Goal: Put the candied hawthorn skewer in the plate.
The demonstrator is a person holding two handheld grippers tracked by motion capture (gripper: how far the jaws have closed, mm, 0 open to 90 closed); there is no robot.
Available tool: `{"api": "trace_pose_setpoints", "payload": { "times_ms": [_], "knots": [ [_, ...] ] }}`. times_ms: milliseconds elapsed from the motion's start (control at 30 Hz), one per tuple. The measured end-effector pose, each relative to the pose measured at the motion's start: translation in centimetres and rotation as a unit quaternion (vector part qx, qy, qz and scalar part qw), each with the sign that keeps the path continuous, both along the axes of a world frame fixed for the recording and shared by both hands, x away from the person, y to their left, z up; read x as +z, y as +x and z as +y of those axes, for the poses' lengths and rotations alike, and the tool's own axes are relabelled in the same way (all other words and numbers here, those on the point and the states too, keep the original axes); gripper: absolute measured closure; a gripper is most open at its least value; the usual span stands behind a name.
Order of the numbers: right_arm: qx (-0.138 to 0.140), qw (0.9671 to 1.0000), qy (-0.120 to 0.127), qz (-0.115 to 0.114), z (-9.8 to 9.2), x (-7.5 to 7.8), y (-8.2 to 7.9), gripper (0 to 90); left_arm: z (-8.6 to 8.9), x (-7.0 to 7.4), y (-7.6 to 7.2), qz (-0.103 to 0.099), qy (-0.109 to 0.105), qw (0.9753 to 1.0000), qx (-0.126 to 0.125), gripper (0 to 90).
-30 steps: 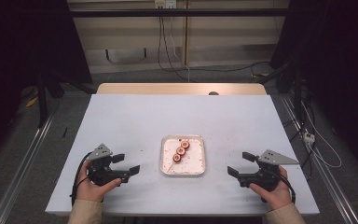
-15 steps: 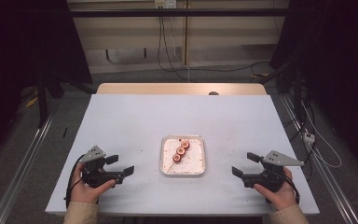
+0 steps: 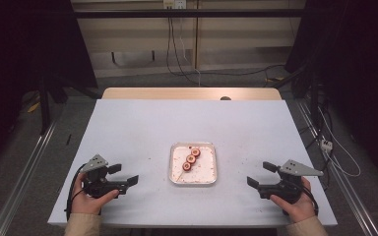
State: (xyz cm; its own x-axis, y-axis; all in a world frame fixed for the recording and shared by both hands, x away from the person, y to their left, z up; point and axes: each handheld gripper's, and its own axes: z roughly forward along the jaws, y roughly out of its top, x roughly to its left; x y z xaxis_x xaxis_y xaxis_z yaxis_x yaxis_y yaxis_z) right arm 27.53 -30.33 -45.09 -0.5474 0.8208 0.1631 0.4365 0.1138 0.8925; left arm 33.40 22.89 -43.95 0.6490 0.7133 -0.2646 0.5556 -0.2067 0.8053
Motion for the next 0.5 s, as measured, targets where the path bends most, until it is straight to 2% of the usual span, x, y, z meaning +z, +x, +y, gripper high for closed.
{"api": "trace_pose_setpoints", "payload": {
  "times_ms": [500],
  "knots": [
    [-0.003,1.0000,-0.006,0.002,-0.38,-0.16,-0.16,10.6,0.72,-0.34,0.00,-0.003,0.012,0.9999,0.005,11.9]
  ]
}}
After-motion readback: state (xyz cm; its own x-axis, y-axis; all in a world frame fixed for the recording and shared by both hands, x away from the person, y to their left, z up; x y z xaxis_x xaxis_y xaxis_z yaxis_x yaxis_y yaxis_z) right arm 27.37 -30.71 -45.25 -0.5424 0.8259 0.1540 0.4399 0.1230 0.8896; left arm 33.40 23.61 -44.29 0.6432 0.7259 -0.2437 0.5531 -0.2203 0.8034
